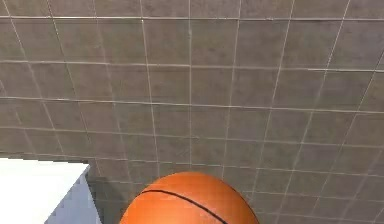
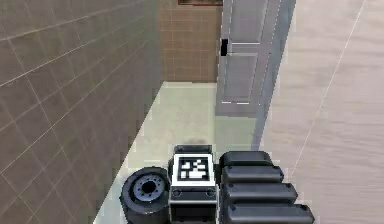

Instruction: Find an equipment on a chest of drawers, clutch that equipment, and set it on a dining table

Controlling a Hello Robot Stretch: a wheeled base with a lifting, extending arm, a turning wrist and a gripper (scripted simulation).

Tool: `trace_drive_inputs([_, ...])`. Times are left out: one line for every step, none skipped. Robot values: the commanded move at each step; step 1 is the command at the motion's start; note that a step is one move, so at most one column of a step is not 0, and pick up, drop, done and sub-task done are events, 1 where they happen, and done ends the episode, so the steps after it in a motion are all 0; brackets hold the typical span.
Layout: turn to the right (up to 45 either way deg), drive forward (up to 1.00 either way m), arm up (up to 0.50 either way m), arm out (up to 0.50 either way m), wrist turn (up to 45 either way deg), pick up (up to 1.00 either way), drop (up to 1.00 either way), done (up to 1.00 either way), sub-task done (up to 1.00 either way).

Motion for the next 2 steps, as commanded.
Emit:
trace_drive_inputs([30.0, 0.00, 0.00, 0.00, 0.0, 0.00, 0.00, 0.00, 0.00])
trace_drive_inputs([0.0, 0.30, 0.00, 0.00, 0.0, 0.00, 0.00, 0.00, 0.00])
